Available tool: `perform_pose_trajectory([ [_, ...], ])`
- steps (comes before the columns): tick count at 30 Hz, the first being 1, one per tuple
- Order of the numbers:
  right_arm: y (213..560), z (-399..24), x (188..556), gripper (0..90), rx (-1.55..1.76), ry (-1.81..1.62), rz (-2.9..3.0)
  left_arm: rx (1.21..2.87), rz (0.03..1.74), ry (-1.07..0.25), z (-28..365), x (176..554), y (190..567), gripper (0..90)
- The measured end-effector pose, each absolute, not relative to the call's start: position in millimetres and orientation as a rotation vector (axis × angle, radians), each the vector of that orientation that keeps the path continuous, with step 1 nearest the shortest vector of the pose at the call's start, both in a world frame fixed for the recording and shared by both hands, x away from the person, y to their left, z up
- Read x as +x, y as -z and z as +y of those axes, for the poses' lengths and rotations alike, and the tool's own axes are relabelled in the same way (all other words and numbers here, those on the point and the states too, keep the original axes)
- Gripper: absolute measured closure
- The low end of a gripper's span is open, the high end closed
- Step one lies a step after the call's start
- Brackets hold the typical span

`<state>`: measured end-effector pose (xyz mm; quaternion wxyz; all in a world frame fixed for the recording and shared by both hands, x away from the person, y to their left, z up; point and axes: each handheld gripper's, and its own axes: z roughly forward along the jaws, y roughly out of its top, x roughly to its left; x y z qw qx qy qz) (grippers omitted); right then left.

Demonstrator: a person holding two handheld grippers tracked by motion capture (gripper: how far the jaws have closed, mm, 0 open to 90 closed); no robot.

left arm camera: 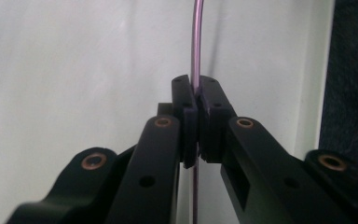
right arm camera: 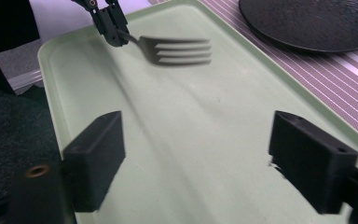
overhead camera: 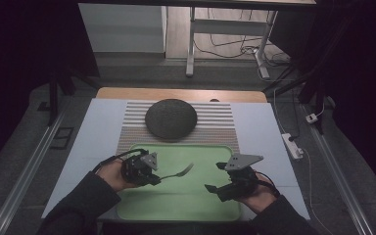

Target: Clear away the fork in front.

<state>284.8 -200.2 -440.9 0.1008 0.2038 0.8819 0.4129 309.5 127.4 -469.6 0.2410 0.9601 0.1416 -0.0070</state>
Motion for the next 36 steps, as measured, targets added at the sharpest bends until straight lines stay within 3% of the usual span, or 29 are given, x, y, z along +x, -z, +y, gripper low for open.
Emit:
perform_pose_trajectory([
  [5, 442, -207, 281, 8.2, 0.662, -1.207, 2.57, 2.606, 0.585, 0.013, 136, 306, 469, 85.9],
  [14, 447, -219, 274, 0.1, 0.739, -1.144, 2.515, 2.488, 0.91, -0.001, 150, 293, 471, 85.9],
  [36, 453, -229, 254, 0.0, 0.727, -1.04, 2.483, 2.306, 1.472, 0.055, 168, 292, 501, 85.9],
])
